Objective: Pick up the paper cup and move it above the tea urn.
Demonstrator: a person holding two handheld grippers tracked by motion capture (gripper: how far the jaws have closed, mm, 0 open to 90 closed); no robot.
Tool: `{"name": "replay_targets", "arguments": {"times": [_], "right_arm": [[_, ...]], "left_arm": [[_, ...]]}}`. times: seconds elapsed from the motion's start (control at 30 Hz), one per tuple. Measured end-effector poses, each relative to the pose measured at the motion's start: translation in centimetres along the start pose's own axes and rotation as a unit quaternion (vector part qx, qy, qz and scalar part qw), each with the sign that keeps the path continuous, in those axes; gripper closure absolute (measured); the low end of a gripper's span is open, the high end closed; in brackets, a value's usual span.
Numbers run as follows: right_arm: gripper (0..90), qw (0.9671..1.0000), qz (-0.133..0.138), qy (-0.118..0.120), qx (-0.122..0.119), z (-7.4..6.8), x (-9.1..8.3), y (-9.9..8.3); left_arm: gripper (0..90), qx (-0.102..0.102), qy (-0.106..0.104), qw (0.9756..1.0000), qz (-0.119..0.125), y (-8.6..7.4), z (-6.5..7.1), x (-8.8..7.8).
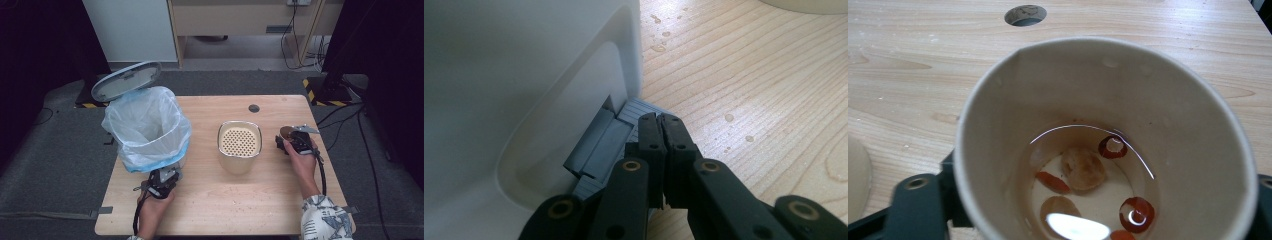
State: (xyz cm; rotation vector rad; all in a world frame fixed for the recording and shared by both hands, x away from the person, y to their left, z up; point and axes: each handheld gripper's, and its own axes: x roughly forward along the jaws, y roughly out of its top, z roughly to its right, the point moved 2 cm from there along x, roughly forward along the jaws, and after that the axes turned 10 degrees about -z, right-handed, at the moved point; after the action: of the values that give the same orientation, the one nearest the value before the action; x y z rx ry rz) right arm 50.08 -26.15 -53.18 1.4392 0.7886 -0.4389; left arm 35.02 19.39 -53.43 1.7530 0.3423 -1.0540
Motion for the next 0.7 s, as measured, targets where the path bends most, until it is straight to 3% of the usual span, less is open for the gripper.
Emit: {"name": "replay_targets", "arguments": {"times": [0.33,0.7], "right_arm": [[30.9,0.9997,0.006,0.012,-0.019,0.2,-0.6,0.1],[32.6,0.9971,0.028,0.025,-0.066,0.4,-4.2,2.0]], "left_arm": [[87.4,-0.001,-0.001,1.0000,0.000,0.0,0.0,0.0],[87.4,-0.002,-0.003,1.0000,0.003,0.0,-0.1,0.0]]}}
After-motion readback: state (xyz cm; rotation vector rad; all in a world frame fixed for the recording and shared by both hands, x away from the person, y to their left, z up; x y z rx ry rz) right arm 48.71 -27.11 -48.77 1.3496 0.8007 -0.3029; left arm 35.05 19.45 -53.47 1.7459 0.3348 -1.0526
